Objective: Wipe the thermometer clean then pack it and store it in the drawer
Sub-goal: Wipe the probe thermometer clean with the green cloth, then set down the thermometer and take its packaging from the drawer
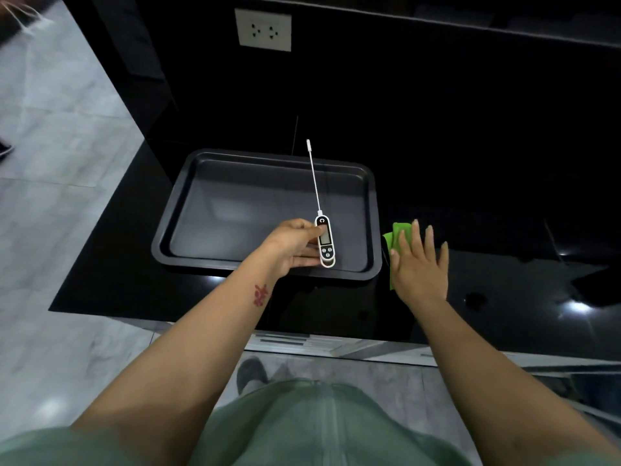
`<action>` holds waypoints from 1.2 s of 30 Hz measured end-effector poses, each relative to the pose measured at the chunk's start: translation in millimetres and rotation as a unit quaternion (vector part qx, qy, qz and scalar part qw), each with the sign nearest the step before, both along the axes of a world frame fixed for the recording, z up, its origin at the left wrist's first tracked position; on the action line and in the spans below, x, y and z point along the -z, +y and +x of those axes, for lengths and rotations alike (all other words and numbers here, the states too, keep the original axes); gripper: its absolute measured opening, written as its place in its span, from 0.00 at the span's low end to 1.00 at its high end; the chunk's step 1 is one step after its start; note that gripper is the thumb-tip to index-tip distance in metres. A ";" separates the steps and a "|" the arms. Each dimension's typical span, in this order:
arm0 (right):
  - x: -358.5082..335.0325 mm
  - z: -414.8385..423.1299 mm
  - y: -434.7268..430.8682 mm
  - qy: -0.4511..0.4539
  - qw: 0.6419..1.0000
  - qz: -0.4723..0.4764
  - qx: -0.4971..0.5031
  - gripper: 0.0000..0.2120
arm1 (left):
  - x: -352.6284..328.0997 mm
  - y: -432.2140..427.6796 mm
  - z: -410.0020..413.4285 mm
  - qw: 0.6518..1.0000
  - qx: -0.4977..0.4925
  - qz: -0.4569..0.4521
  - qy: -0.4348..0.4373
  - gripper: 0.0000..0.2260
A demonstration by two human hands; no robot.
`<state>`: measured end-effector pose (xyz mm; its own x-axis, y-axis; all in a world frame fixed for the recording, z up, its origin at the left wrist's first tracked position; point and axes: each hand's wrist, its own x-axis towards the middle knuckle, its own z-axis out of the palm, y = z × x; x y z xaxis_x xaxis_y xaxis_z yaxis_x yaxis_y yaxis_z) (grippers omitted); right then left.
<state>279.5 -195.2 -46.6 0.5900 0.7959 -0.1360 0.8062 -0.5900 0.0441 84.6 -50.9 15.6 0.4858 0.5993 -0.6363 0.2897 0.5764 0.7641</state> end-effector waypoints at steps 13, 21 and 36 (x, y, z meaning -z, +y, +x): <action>-26.0 -86.6 72.2 0.120 0.959 0.124 -0.224 0.29 | 7.6 13.0 -22.3 0.999 -0.011 0.034 0.006 0.11; -13.6 -88.0 80.5 0.156 0.968 0.037 -0.194 0.24 | 28.1 22.2 -53.9 0.799 0.036 0.539 0.266 0.14; -0.5 -92.8 95.4 0.128 0.977 -0.029 -0.167 0.27 | 57.2 29.3 -71.3 0.700 0.360 0.467 0.402 0.30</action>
